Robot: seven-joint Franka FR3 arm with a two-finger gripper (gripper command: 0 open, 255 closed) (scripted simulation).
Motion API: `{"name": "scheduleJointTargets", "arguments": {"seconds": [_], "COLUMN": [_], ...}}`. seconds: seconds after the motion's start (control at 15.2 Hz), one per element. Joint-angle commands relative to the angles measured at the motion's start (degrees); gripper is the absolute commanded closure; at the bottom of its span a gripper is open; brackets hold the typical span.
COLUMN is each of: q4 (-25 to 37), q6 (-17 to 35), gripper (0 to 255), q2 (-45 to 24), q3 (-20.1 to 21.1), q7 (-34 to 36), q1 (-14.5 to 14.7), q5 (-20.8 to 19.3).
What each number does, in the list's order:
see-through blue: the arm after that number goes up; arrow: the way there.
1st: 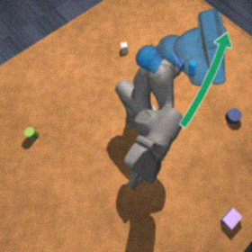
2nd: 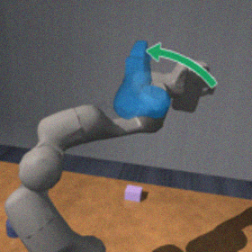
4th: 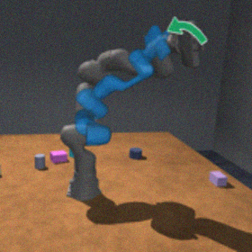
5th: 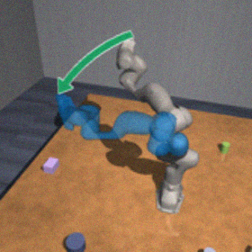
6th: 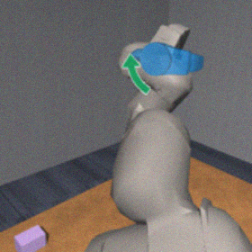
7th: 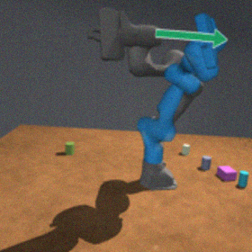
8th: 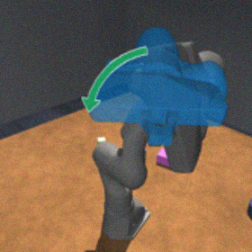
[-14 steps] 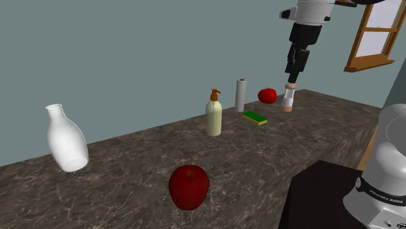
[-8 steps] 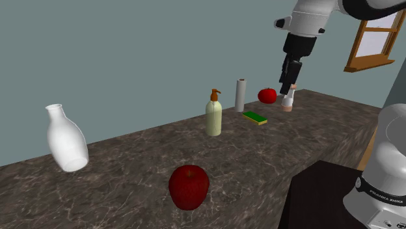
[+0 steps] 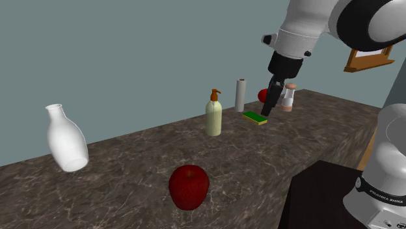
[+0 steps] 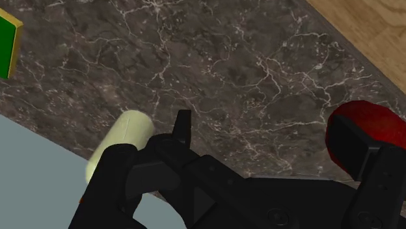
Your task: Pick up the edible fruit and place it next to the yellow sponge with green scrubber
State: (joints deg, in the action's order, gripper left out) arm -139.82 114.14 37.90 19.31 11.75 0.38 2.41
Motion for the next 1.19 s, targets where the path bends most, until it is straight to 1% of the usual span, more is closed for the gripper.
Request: {"name": "scheduleJointTargets", "arguments": {"seconds": [0.0,0.2,0.33,0.53,0.66,0.86,0.99,1.12], "q4": [-0.2,0.9,2.1,4.7,7.0,11.2,14.6,18.7], "q6": [3.7,8.3,11.2,15.0,17.1,19.2,19.5,18.6], "gripper": [0,0,0,0,0,0,0,0], "q2": [-2.4,-6.7,-10.0,-15.4,-19.5,-26.6,-32.2,-38.8], "q3": [2.9,7.4,10.6,15.8,19.4,25.2,28.9,31.2], "q7": [3.9,9.9,14.2,21.2,26.5,35.8,43.0,50.8], "q1": [-0.2,-1.2,-2.2,-4.5,-6.5,-9.8,-11.7,-12.1], "q5": [0.4,0.0,-1.0,-3.9,-7.1,-14.2,-20.9,-29.0]}}
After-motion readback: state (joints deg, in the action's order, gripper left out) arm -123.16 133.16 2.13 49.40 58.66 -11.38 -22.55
